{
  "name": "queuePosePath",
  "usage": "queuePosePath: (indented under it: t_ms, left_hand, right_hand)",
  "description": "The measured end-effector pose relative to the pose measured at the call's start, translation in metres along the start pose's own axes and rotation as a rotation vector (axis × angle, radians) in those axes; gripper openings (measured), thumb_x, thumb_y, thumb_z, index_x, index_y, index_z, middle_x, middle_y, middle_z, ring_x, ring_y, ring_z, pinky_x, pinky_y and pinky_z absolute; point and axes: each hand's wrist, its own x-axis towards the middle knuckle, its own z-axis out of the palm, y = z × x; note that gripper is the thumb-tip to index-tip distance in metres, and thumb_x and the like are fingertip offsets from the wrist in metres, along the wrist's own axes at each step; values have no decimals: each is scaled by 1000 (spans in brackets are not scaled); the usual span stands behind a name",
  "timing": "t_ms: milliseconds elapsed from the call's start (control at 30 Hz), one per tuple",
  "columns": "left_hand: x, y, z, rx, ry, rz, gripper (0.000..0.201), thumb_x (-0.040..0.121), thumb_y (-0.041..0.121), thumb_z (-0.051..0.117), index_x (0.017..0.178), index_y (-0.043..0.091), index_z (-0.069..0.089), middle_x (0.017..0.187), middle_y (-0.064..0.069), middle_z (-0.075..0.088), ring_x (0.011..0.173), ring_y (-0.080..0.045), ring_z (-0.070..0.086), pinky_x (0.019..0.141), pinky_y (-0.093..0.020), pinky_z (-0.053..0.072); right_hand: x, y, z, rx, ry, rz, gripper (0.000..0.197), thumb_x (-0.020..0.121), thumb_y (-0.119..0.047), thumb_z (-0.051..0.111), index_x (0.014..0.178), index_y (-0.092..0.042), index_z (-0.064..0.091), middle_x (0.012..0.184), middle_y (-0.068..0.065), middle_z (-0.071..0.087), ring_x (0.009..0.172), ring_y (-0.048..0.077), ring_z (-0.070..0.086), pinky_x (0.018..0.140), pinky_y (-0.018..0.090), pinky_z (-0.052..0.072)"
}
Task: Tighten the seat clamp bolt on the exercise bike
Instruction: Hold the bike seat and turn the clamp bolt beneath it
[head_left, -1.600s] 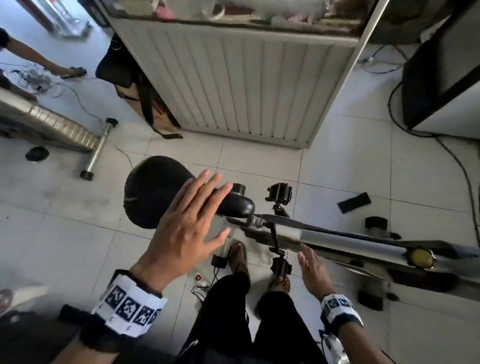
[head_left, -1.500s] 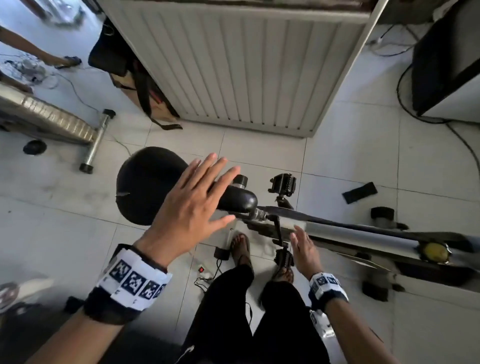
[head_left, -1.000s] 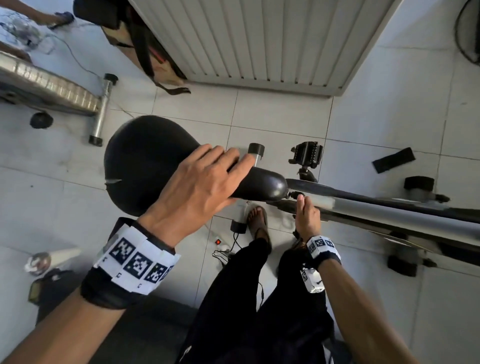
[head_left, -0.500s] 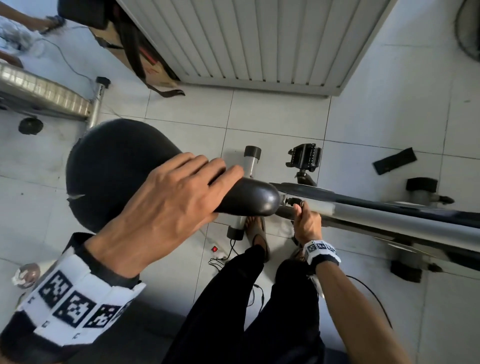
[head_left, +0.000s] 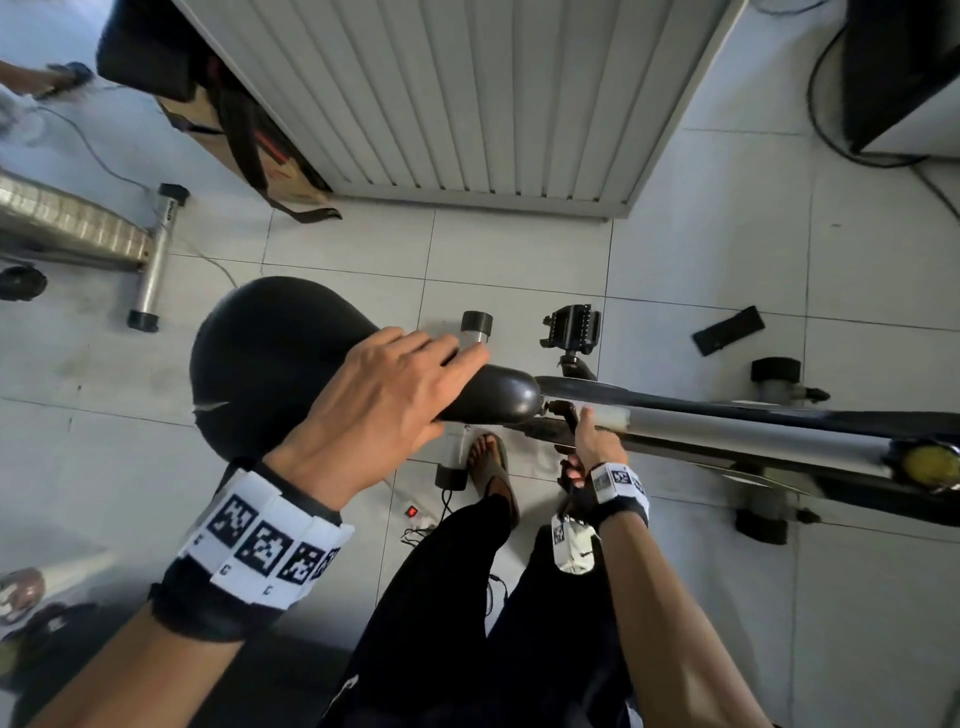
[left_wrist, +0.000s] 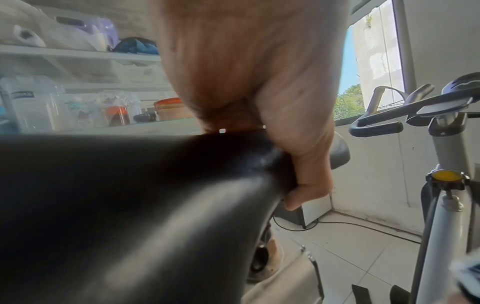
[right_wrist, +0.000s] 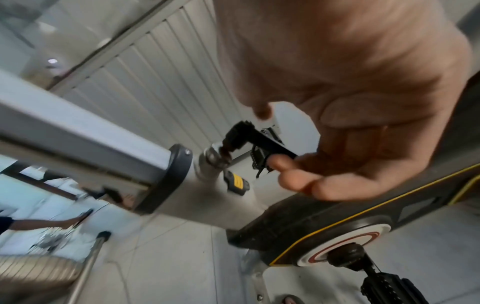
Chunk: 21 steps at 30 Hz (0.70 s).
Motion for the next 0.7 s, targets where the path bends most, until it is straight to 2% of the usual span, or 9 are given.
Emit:
queuePosePath:
  t_ms: [33,100,167,200,267,333,400,500,700]
  left_hand:
    - [1,0,0,-8,-5,0,79,43,14,107,113,8,71,80,-5,63,64,-27,60,62,-35,46]
    - [4,-2,-2,-32,-24,-3,75,43,11,106,109,9,70,77,-4,62,60,-26,59,58,-33,43]
    - [9,-3,-4,-47,-61,-3,72,42,11,106,104,10,69,74,-2,62,57,-25,59,55,-31,40]
    - [10,-4,-5,-47,-83,-3,70,41,11,105,100,10,68,72,-2,62,55,-24,58,53,-30,37]
    - [14,-3,-8,-31,-118,10,67,39,11,105,92,12,63,68,-1,59,51,-21,52,51,-27,29]
    - [16,-3,-10,-35,-140,21,67,37,14,106,87,12,61,65,-1,56,49,-19,45,50,-27,24]
    - [18,-3,-11,-35,-153,30,68,36,16,107,88,11,64,65,-2,57,48,-20,49,50,-27,23]
    - [19,-3,-13,-36,-160,34,70,34,17,108,90,9,66,66,-3,59,48,-23,54,51,-27,23]
    - [20,-2,-15,-29,-171,39,73,32,20,107,93,8,70,67,-2,60,48,-23,55,52,-26,22]
  right_hand:
    - [3,-6,-3,21,-37,45,87,88,-72,22,95,1,69,72,13,71,66,29,67,73,40,58]
    - [5,-15,-7,132,-182,139,67,89,-65,40,107,-4,62,65,10,61,53,24,57,55,33,52]
    - [14,-21,-8,-10,-247,-14,53,87,-48,57,132,-21,47,86,10,63,68,26,63,62,37,56]
    - [15,-26,-10,-182,-273,-116,60,85,-37,64,139,-30,38,101,11,64,79,27,65,64,37,58]
    - [8,-39,-15,-447,-302,-269,67,84,-26,72,142,-30,38,114,10,66,85,23,63,56,26,48]
    - [-10,-56,-21,-587,-280,-342,45,85,-36,71,124,-19,55,94,5,67,71,17,58,51,24,35]
    - [-26,-62,-19,-622,-180,-299,43,84,-46,67,113,-17,53,86,6,59,70,21,55,56,28,37]
    - [-27,-56,-6,-622,-150,-237,51,84,-32,68,123,-12,42,97,11,55,87,31,50,69,34,40]
    - [-24,-42,8,-540,-70,-294,42,84,-20,59,120,-15,38,94,9,60,82,32,56,65,33,40]
